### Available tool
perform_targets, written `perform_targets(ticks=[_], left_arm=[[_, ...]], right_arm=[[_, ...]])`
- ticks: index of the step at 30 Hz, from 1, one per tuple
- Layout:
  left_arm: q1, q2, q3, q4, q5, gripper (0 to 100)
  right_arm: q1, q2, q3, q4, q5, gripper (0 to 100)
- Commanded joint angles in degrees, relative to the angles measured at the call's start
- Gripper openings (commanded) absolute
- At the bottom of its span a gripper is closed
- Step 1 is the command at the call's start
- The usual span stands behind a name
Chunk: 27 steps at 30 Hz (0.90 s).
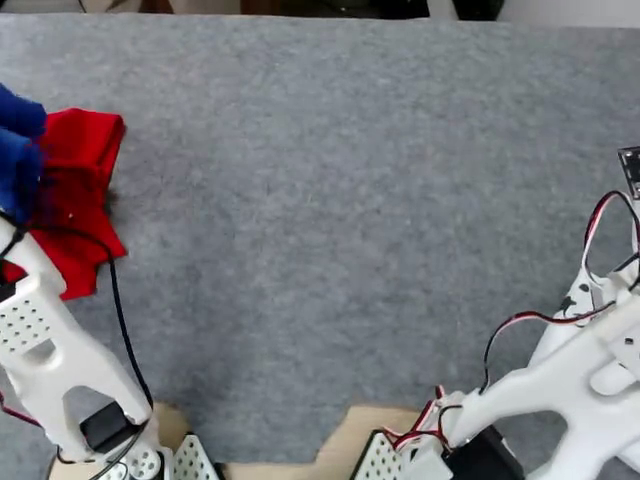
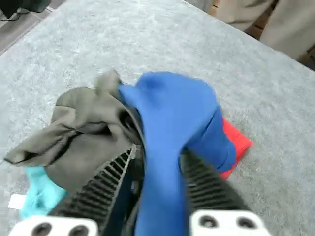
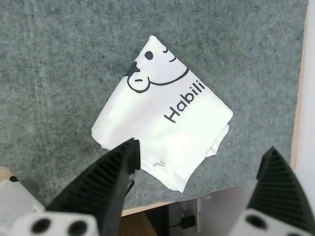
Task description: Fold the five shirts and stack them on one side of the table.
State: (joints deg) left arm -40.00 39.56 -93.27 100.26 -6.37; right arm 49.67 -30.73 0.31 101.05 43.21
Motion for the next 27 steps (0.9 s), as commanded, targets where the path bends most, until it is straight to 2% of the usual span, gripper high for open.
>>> perform_targets(ticks=[1,4,6,11,14,20,27], left_arm=[[-6.95,1.36,-1.93,-2.73,5.01,26],[-12.04,4.35,-1.93,-6.86,5.71,27],[-12.66,5.76,-1.76,-7.3,5.71,27],[-7.65,9.54,-1.85,-7.91,6.42,27],[-4.4,11.91,-1.49,-12.22,9.76,27],[-3.25,20.18,-1.32,-20.84,14.33,26],[-12.13,27.82,-1.85,-21.1,19.96,26]], right_arm=[[-0.57,-1.45,0.13,1.05,-0.53,37.5],[-0.84,-1.36,0.13,1.05,-0.62,37.5],[-0.92,-1.36,0.13,1.05,-0.62,37.5],[-4.09,-1.54,3.38,0.97,-0.7,37.5],[-5.32,-1.63,5.05,1.05,-0.7,37.5],[-5.23,-1.71,5.32,1.05,-0.7,37.5],[-5.32,-1.45,5.41,1.05,-2.02,37.5]])
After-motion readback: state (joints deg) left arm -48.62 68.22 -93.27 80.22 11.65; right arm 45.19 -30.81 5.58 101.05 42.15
